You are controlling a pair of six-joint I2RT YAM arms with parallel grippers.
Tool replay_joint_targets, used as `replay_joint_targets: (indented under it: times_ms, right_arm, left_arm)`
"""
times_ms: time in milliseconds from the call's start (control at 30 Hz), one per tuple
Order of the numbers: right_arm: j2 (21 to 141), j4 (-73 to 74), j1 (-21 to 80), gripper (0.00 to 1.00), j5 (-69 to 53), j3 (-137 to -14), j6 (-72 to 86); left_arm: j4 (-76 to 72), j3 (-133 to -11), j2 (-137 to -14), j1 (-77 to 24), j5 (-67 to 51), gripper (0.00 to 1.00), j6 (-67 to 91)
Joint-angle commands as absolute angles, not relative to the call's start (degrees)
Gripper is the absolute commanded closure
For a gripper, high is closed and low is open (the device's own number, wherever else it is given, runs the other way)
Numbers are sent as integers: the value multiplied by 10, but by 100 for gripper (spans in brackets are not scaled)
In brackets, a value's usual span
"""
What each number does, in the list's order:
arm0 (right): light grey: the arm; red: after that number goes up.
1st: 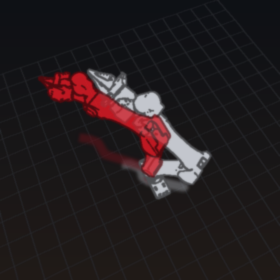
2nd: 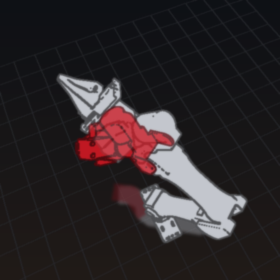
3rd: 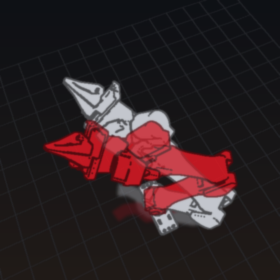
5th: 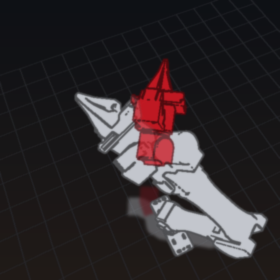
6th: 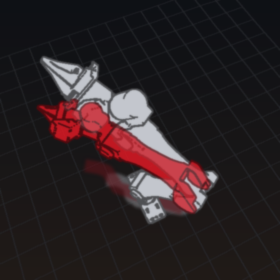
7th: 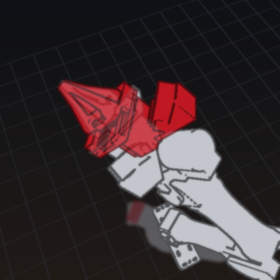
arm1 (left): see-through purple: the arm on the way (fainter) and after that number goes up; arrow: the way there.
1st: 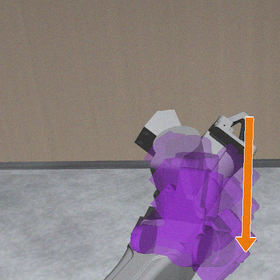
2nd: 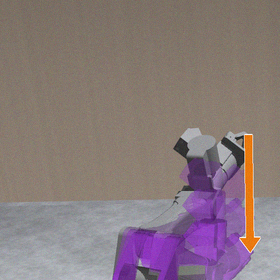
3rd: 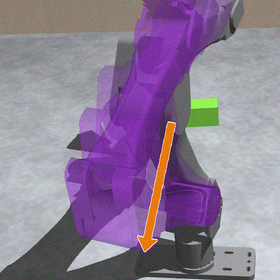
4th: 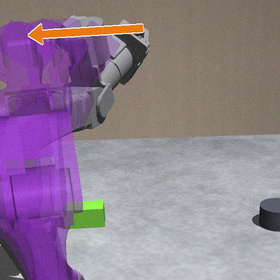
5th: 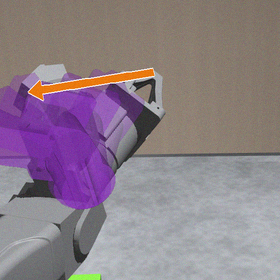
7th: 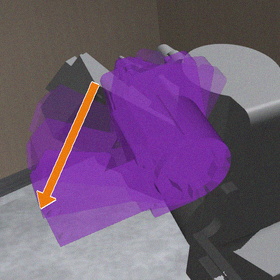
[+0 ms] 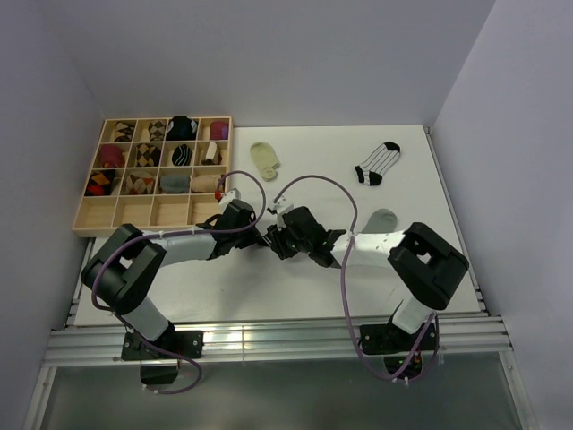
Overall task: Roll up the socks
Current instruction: Roll the sock at the center of the board.
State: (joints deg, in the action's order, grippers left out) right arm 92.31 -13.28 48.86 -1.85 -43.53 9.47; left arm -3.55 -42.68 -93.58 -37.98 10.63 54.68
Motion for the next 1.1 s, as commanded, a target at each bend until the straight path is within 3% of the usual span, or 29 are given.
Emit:
replay_joint_targets:
  times_ms: [0, 400, 1067]
  right_arm:
    - [943, -149, 492, 57, 14, -442, 65]
    - [996, -130, 499, 55, 47, -464, 59]
    - [936, -122, 516, 53, 72, -468, 20]
  left_arm:
    - [41, -421, -953, -385, 106, 69, 527]
    - [42, -422, -954, -385, 105, 69, 526]
    - [50, -425, -952, -385, 112, 69, 526]
